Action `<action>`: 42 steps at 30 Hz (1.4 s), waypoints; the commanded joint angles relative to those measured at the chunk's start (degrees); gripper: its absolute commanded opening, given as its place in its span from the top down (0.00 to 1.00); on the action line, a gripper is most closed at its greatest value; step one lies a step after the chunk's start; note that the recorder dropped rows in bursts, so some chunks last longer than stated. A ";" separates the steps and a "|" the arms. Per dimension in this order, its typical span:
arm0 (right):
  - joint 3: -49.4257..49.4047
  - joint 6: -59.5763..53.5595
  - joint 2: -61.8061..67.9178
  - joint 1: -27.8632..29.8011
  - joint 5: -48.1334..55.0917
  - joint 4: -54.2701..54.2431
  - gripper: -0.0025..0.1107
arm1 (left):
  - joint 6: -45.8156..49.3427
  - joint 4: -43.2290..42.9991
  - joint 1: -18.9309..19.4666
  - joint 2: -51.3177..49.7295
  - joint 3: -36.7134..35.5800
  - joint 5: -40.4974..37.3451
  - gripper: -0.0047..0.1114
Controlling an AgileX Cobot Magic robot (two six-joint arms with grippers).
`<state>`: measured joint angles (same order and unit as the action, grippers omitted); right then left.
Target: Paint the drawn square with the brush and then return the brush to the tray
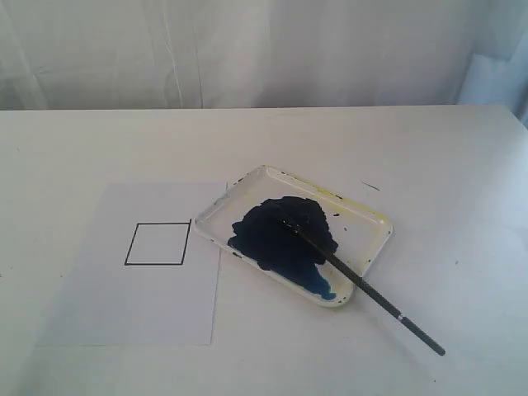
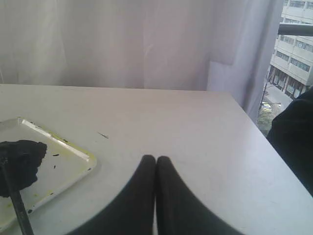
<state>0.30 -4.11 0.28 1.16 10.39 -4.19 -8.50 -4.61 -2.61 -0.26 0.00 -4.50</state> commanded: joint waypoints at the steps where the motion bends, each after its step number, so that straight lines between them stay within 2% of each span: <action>1: -0.30 -0.05 -0.28 -0.09 -0.24 -0.23 0.98 | -0.32 -0.11 -0.25 0.26 0.00 -0.03 0.96; 13: -0.30 -0.05 -0.28 -0.09 -1.61 -0.24 0.98 | -0.56 -0.11 -0.26 0.26 0.00 0.86 0.96; 21: -0.30 5.04 -0.28 -0.09 -13.78 -0.48 0.98 | -13.38 -0.11 -0.26 0.26 0.00 10.60 0.96; 24: -0.30 6.98 -0.28 -0.09 -17.44 -0.48 0.98 | -15.56 -0.11 -0.26 0.26 0.99 10.85 0.96; 30: 3.31 13.38 -0.28 -0.09 -16.44 -0.48 0.98 | -16.63 -0.11 -0.26 0.26 8.14 1.93 0.96; 38: 14.86 13.40 -0.28 -0.09 -3.04 -0.48 0.98 | -17.61 -0.11 -0.26 0.22 21.03 -14.01 0.96; 42: 22.89 12.89 -0.03 -0.09 3.30 -0.48 0.98 | -13.01 -0.11 -0.26 -6.33 30.77 -24.67 0.96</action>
<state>19.47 8.96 0.18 1.16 10.65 -4.78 -24.05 -4.61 -2.61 -3.53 26.99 -24.37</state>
